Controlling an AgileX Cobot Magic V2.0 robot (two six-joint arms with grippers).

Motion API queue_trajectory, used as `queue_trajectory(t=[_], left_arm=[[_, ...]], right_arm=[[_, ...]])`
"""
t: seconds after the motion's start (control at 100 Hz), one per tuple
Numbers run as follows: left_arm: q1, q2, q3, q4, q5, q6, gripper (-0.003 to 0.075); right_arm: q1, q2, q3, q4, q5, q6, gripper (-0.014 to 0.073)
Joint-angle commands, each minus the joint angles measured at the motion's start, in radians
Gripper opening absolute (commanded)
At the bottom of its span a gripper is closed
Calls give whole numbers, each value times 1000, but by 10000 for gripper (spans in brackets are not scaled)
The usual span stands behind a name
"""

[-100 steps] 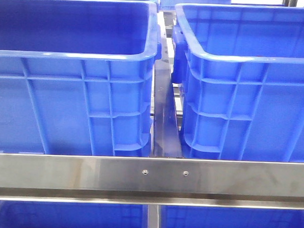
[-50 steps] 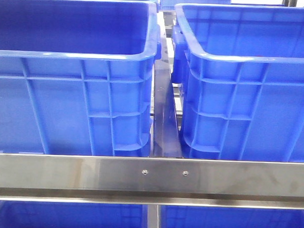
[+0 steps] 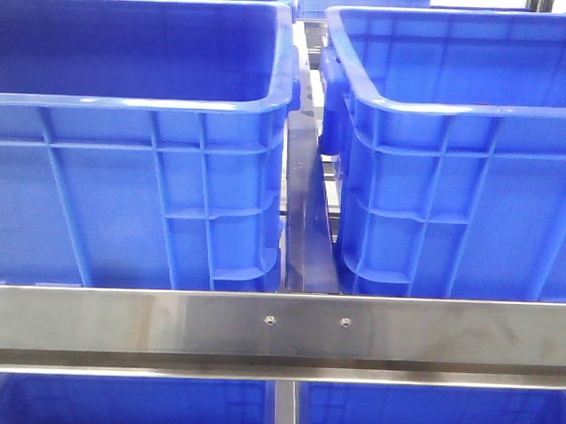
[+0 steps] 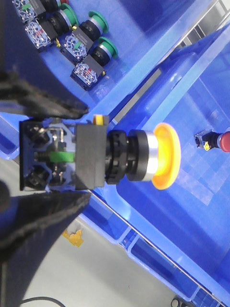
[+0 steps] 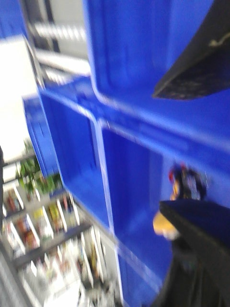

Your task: Pick red and yellow buttons and place in box

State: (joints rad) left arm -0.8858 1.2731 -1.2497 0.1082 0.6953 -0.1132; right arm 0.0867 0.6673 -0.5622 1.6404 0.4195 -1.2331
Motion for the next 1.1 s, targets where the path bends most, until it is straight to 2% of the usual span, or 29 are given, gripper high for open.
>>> queue_trajectory(t=[0.0, 0.1, 0.21, 0.36, 0.54, 0.68, 1.09], left_arm=[[-10, -28, -34, -11, -80, -10, -19], [-10, -26, -34, -60, -86, -12, -19], [-10, -26, -34, -36, -89, -8, -19], [-6, -26, -45, -18, -74, -6, -19], [-6, -26, -45, -18, -76, -6, -19], [-6, -26, -45, -18, -76, -6, -19], [-6, -26, -45, -18, -77, -6, -19]], right_arm=[[-4, 61, -32, 139, 130, 4, 476], [-4, 140, -41, 224, 248, 7, 476], [-4, 230, -98, 224, 296, 21, 476], [-4, 331, -169, 221, 361, 104, 476], [-2, 455, -195, 223, 510, 213, 476], [0, 533, -208, 251, 629, 222, 476], [136, 624, -309, 267, 592, 222, 476]])
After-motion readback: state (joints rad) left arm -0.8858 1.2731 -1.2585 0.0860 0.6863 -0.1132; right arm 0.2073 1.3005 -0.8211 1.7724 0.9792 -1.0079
